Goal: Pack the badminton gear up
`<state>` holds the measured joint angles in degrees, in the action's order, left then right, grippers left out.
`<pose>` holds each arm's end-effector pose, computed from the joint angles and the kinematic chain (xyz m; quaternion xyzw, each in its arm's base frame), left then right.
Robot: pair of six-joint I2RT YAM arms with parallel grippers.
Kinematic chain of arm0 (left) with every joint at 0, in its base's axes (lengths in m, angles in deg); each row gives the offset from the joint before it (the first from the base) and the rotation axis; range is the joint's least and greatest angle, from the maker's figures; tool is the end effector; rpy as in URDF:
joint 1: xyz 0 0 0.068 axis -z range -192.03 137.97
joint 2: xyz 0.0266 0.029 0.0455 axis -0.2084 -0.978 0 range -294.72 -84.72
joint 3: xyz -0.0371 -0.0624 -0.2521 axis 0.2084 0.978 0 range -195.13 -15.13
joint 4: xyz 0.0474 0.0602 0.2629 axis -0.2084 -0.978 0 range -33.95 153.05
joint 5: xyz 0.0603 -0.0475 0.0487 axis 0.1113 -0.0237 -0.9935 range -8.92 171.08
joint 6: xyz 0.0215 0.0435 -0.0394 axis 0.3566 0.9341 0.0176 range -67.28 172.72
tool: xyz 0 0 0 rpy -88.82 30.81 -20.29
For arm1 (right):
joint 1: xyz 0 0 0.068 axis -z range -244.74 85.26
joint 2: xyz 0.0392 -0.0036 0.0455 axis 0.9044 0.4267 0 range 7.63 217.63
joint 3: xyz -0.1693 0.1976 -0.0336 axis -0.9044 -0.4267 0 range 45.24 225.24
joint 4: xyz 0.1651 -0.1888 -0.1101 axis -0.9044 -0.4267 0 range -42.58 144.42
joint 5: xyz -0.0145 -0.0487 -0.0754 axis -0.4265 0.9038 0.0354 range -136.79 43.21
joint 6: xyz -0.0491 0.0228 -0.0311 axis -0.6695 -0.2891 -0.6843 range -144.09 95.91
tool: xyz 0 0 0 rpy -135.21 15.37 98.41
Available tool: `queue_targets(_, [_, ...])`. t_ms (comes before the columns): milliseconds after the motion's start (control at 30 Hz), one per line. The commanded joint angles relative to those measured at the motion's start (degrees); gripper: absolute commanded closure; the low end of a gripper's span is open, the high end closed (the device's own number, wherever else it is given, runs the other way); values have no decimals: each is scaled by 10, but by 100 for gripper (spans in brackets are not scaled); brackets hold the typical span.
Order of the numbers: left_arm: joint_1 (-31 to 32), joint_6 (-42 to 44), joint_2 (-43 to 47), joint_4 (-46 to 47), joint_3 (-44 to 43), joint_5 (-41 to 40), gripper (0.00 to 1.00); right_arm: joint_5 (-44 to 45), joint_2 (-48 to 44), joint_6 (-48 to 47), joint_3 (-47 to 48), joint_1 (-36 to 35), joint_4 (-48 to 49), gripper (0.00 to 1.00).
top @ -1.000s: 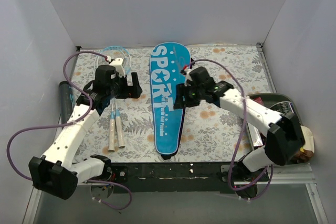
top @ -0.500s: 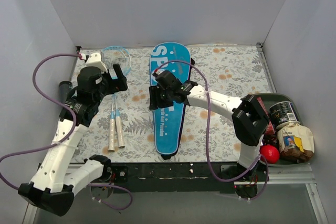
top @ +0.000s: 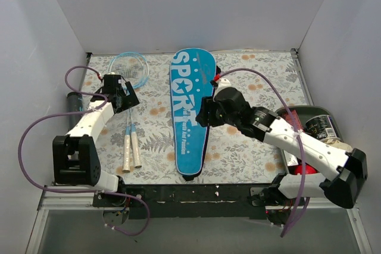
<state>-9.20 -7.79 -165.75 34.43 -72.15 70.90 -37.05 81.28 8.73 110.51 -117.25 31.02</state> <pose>0.3141 -0.0071 0.2173 -0.4801 0.8128 -0.0960 0.3157 0.1986 0.2456 0.3145 -0.1081 0.8648 0.2740 0.4067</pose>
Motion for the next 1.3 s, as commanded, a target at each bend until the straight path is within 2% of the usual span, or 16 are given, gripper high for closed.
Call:
queue_targets(0, [-3, -27, -53, 51, -15, 30, 3, 25, -78, 7, -64, -1, -3, 39])
queue_targets(167, [-3, -32, -104, 67, -34, 43, 6, 26, -124, 15, -104, -1, -6, 39])
queue_targets(467, [-4, -8, -163, 81, -39, 4, 7, 23, -155, 14, -131, -1, -8, 40])
queue_targets(567, [-3, -3, -173, 93, -30, 16, 12, 19, -154, 14, -141, -1, -5, 40])
queue_targets(800, [-3, 7, -191, 112, -5, 36, 30, 4, -150, 10, -148, -1, 6, 40])
queue_targets(833, [-3, 9, -192, 111, -6, 40, 37, 4, -150, 8, -151, -1, 7, 40])
queue_targets(933, [-2, 19, -192, 110, -3, 52, 52, 1, -152, 9, -156, -1, 11, 40])
queue_targets(1133, [2, 40, -183, 98, 7, 58, 66, 0, -159, 14, -169, -1, 20, 40])
queue_targets(1267, [3, 51, -185, 82, 3, 61, 81, -5, -160, 17, -176, -1, 25, 40])
